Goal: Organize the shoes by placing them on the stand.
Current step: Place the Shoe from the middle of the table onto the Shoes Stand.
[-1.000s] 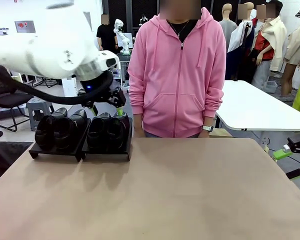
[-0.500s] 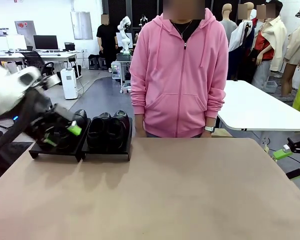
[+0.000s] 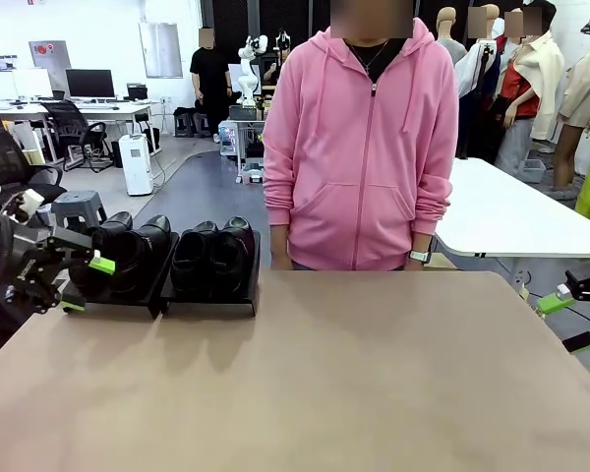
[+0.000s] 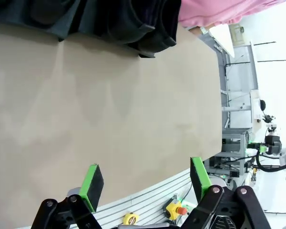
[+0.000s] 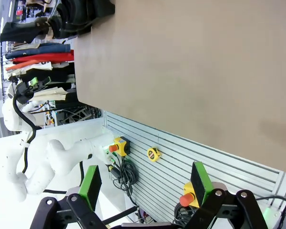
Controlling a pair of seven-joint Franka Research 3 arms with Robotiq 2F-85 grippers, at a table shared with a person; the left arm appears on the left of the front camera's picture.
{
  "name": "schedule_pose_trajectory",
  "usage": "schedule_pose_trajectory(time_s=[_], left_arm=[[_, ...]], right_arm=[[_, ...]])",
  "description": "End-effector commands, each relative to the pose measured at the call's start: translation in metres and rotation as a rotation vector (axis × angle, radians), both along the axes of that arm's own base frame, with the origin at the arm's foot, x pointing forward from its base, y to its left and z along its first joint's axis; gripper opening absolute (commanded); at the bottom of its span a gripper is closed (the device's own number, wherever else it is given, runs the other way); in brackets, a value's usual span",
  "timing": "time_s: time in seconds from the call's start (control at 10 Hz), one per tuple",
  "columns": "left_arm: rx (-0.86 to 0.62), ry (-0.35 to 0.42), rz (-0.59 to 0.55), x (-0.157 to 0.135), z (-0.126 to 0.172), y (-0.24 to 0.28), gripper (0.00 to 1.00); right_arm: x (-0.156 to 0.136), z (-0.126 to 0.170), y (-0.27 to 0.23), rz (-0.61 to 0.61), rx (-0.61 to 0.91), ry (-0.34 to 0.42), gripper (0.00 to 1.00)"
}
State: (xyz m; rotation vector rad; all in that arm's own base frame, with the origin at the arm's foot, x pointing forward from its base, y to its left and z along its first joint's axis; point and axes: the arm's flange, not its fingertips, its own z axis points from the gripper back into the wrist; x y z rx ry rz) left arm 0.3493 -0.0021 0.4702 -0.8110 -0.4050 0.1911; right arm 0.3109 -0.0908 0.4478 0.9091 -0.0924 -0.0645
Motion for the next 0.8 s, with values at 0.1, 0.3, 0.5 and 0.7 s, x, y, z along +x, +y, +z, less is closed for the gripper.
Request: schedule_pose_trajectory(time_s=[0.1,0.3,0.5,0.7], left_arm=[[-0.002,-0.041,-0.003,-0.007,0.0184,-0.0086,0.95],[-0.002,-0.041,-0.003,-0.007,0.0184,-0.0086,0.95],[-0.002,-0.041,-0.003,-0.007,0.0184,-0.0086,0.95],[-0.002,-0.041,-0.003,-0.007,0.0184,-0.0086,0.95]], right_arm=[[0.0003,0.0048,0.0006,-0.008,0.008,0.011,1.0],[0.0003,0.0048,0.0006,-0.008,0.008,0.011,1.0],[0.0003,0.0048,0.0006,-0.008,0.008,0.011,1.0],[0.0003,0.0048,0.0006,-0.008,0.008,0.011,1.0]])
